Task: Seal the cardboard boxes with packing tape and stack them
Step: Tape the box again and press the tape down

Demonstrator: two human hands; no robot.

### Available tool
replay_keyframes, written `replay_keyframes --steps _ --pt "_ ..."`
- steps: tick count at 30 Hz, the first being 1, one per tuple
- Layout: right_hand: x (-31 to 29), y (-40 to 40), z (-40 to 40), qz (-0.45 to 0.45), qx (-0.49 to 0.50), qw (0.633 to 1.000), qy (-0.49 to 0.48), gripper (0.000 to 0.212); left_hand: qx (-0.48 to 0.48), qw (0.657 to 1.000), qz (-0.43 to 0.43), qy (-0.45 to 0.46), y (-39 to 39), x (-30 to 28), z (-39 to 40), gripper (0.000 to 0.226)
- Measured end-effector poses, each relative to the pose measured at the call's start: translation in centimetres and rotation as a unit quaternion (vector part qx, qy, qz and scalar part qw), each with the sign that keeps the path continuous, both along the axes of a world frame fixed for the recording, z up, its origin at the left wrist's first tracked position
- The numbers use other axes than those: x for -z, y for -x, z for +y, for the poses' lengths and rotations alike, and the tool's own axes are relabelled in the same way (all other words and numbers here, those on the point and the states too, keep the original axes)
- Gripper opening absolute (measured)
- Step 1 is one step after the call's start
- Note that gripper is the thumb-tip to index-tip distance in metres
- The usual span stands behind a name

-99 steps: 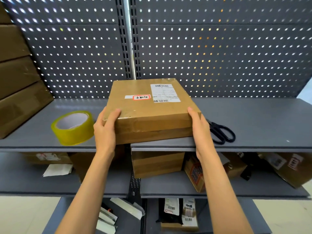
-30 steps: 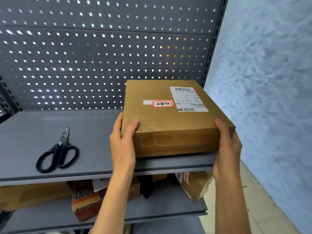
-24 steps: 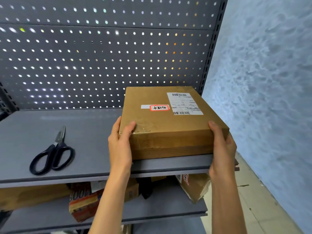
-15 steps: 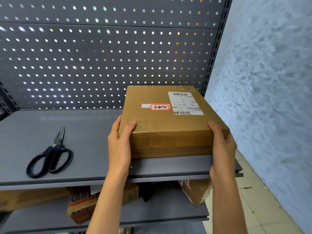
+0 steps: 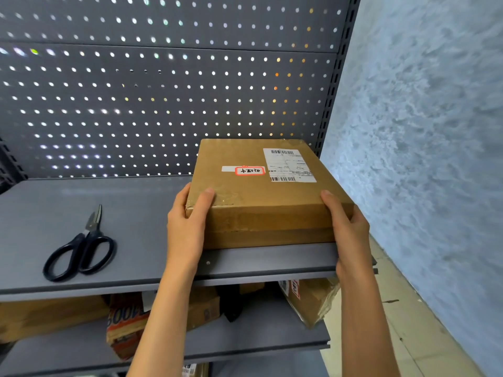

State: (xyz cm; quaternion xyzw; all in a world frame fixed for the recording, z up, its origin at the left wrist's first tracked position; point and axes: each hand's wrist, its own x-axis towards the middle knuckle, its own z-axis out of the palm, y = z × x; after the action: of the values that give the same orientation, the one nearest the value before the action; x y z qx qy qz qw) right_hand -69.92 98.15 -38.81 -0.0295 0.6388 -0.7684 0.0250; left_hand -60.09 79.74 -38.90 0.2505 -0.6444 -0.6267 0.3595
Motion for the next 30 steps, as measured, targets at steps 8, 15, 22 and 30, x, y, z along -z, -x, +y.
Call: replay_keyframes --steps 8,15,22,30 --pt "-2.5 -0.2 1.3 0.126 0.047 0.978 -0.162 0.059 -0.052 0.977 -0.024 0.207 -2.4 -2.6 -1.6 0.043" --pt "-6.1 -1.8 -2.3 0.355 0.034 0.83 -0.428 0.043 -0.154 0.839 -0.14 0.502 -5.6 -6.0 -4.9 0.035" --pt "-7.7 -6.9 -10.9 0.486 -0.006 0.745 -0.458 0.032 -0.23 0.749 -0.2 0.588 -13.5 -7.4 -11.9 0.024" --pt "-8.2 -16.7 -23.8 0.544 -0.063 0.729 -0.411 0.028 -0.313 0.716 -0.241 0.576 -25.8 -8.2 -21.5 0.031"
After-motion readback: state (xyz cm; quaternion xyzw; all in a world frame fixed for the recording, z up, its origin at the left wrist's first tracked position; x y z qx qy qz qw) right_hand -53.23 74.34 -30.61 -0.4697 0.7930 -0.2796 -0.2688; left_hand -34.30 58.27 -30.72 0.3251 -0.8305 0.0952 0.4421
